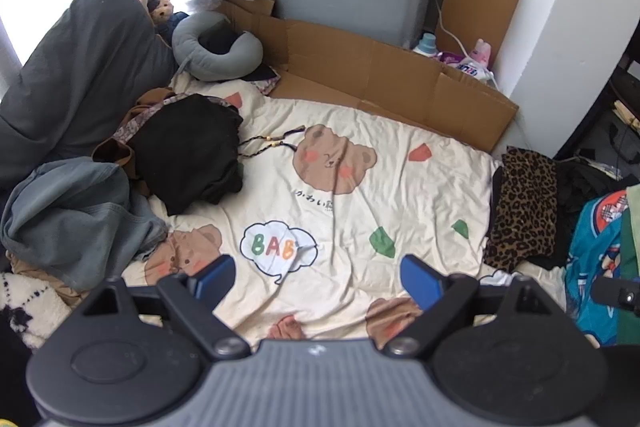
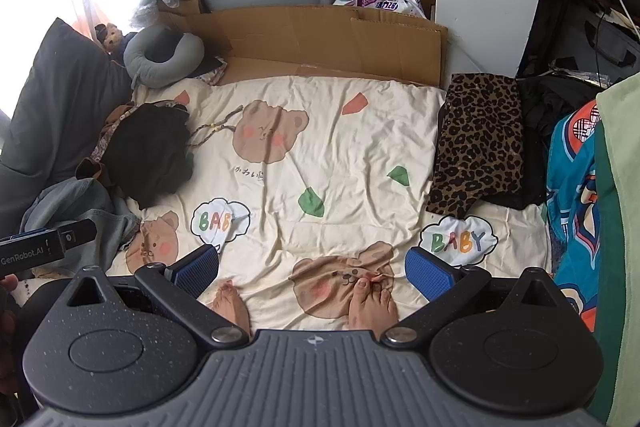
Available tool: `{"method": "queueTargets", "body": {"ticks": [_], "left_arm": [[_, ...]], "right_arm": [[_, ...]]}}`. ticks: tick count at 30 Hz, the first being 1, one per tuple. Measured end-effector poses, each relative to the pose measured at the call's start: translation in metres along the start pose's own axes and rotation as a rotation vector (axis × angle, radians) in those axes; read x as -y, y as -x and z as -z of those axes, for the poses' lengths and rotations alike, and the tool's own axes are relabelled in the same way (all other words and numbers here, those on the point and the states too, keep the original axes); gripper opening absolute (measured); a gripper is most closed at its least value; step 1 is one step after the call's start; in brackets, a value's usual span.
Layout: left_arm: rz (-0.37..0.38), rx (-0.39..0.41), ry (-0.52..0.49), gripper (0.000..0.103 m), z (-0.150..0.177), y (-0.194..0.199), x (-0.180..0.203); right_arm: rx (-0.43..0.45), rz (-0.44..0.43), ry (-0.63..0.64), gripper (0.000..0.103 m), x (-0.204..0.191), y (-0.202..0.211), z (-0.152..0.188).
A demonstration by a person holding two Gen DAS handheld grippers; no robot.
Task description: Fold clothes
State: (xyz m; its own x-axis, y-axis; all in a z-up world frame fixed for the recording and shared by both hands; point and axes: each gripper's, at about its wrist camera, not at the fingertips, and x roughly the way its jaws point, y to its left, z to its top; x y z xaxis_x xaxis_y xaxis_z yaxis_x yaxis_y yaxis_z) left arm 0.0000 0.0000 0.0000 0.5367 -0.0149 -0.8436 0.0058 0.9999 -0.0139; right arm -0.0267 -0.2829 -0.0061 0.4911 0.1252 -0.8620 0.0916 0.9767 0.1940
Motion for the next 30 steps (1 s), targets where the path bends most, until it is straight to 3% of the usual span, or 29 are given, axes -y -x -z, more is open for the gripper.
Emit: {"method": "queueTargets", "body": {"ticks": [30], "left_arm": [[0.003, 0.002, -0.001, 0.091, -0.0022, 0.0001, -0.0022]], "right_arm": [[0.001, -0.02, -0.012, 0.102, -0.0021, 0.0008, 0.0022]]}}
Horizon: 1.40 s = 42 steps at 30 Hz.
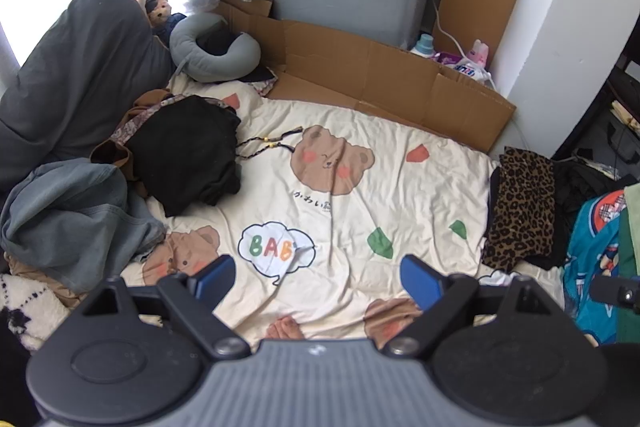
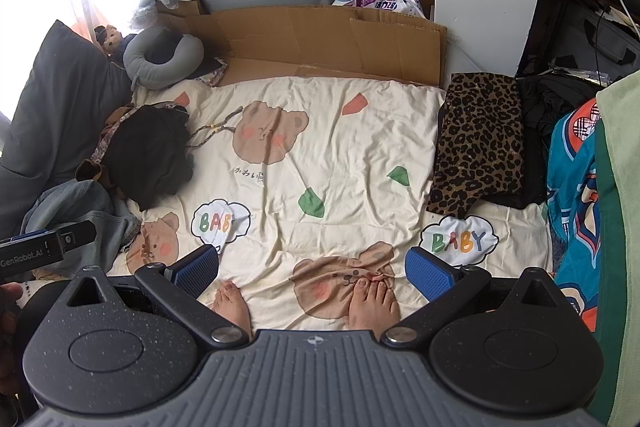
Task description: Fold clothes
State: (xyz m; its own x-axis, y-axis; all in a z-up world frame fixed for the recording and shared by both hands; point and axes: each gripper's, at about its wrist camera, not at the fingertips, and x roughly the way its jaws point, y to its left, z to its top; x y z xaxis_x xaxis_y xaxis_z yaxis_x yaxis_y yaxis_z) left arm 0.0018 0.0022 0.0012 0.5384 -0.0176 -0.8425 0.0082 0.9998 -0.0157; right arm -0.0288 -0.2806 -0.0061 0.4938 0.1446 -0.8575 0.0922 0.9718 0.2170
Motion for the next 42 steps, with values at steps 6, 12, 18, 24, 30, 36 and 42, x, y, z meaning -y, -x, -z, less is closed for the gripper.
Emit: {"method": "queueTargets", "body": {"ticks": [6, 12, 18, 24, 30, 36, 42], "left_arm": [[-0.006, 0.004, -0.008, 0.091, 0.0017, 0.0032, -0.0018], [0.002, 0.0, 0.007, 0.091, 0.002, 0.0033, -0.0077], [0.009, -0.002, 0.007, 0.091, 0.0019, 0.0022, -0.0079], [-0.006, 0.005, -0.001, 0.091, 0.0035, 0.0035, -0.0053], [-0.01, 0.002, -0.01, 0.091, 0.0031, 0.0027, -0.0029], [-0.001, -0.004, -0.017, 0.091, 0.0032, 0.0009, -0.0032], [0.009, -0.007, -0.003, 0.091, 0.0037, 0.0005, -0.0072]], "right_arm": [[0.008, -0.003, 0.006, 0.102, -0.001, -0.0002, 0.0021], [0.015, 0.002, 0.02, 0.102, -0.0051, 0.0007, 0.0031], [0.016, 0.007, 0.029, 0.102, -0.0067, 0.0005, 0.0035], [0.017, 0.022, 0.033, 0.102, -0.0076, 0.0014, 0.0038], [0.01, 0.037, 0.042, 0.102, -0.0078, 0.0004, 0.003], [0.008, 0.034, 0.038, 0.102, -0.0066, -0.0001, 0.0023], [-0.002, 0.035, 0.042, 0.102, -0.0045, -0.0026, 0.0017]]}}
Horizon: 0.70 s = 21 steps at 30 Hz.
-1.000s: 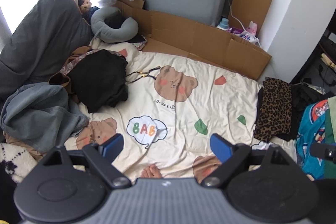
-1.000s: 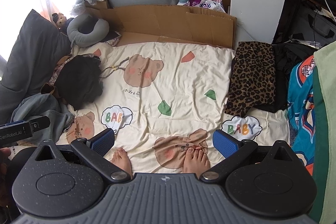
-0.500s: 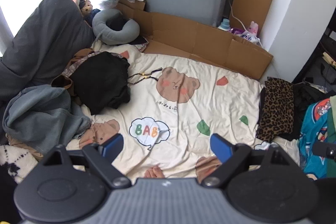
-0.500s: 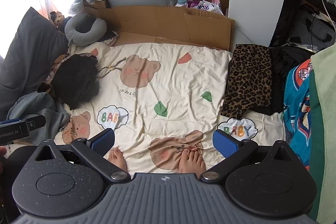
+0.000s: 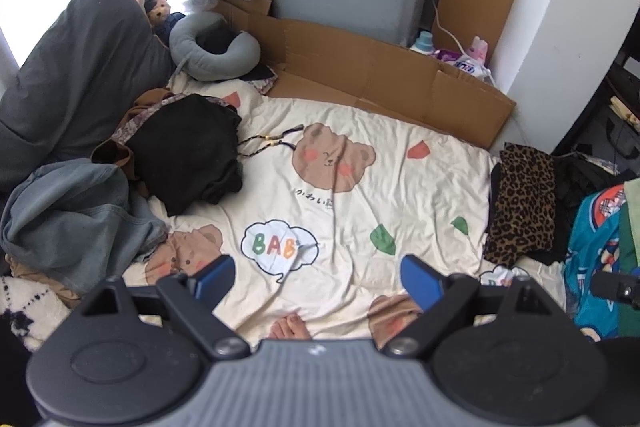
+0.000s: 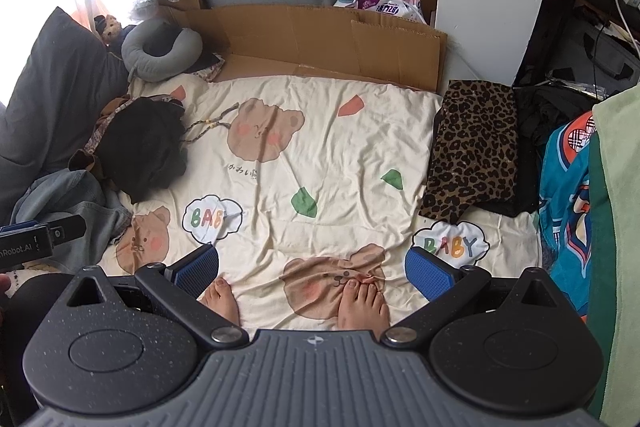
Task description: Fold clothes
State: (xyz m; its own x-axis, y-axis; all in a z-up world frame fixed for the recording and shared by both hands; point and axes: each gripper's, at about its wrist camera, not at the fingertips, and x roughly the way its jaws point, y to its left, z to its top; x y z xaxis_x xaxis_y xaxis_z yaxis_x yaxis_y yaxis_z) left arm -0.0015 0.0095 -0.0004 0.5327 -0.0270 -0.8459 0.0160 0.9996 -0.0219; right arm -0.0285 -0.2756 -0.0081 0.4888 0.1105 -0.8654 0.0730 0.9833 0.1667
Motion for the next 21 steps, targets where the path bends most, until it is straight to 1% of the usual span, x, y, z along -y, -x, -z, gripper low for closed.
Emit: {"method": "queueTargets", "body": {"ticks": [9, 17, 21], "left_arm": [[-0.003, -0.001, -0.02, 0.091, -0.0004, -0.0006, 0.0048], [0.008, -0.002, -0.03, 0.092, -0.0001, -0.0005, 0.0016], [0.013, -0.004, -0.026, 0.094, -0.0002, -0.0001, -0.0012]], "right_arm": [[-0.009, 0.034, 0.029, 0.102, -0.0094, -0.0024, -0.0017], [-0.018, 0.038, 0.033, 0.102, -0.0106, -0.0033, -0.0026], [-0.009, 0.053, 0.036, 0.102, -0.0103, -0.0012, -0.0018]]}}
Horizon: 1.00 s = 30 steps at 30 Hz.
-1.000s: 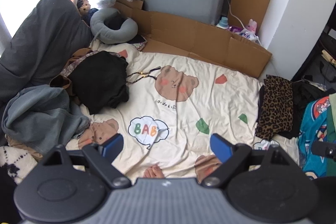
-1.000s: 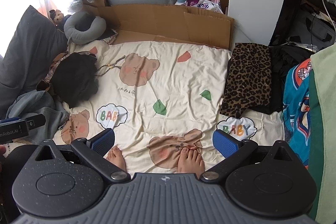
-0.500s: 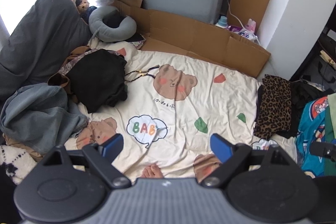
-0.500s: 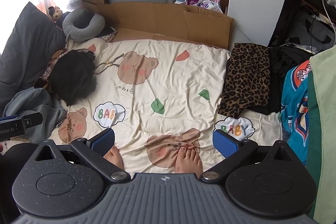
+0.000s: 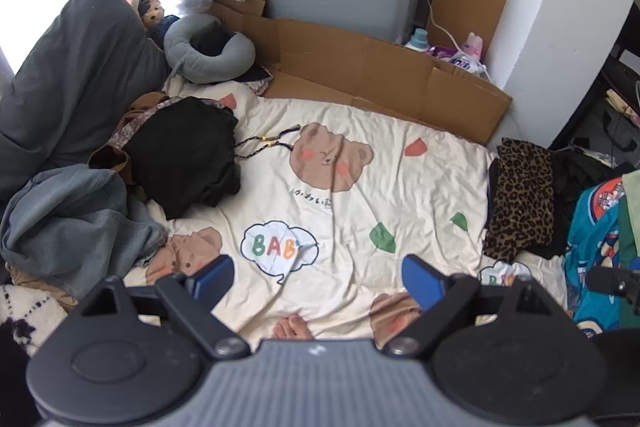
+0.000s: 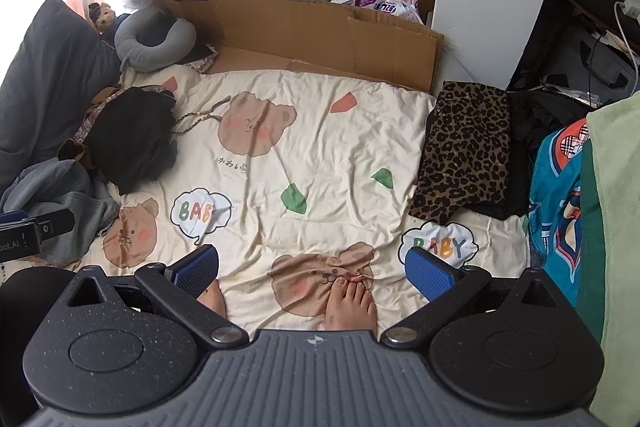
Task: Fold clothes
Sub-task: 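Move the left tool toward the black garment with bear-print lining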
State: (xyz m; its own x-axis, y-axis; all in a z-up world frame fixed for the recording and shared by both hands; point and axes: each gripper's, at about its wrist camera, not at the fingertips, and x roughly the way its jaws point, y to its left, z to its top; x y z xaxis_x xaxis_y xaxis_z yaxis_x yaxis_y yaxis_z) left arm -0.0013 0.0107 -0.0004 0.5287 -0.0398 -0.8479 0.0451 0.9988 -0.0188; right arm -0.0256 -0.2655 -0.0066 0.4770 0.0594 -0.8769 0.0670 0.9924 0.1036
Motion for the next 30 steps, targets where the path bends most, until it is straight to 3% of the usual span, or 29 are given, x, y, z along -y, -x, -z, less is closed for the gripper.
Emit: {"method": "queueTargets", "body": {"ticks": [9, 30], "left_arm": [[0.043, -0.015, -0.008, 0.097, -0.003, -0.001, -0.007], [0.043, 0.032, 0.042, 0.101, -0.034, -0.018, -0.046]], "right_arm": [[0.011, 0.031, 0.026, 0.102, -0.001, 0.004, -0.006], [0.048, 0.021, 0.013, 0.102, -0.004, -0.018, -0.047]]}}
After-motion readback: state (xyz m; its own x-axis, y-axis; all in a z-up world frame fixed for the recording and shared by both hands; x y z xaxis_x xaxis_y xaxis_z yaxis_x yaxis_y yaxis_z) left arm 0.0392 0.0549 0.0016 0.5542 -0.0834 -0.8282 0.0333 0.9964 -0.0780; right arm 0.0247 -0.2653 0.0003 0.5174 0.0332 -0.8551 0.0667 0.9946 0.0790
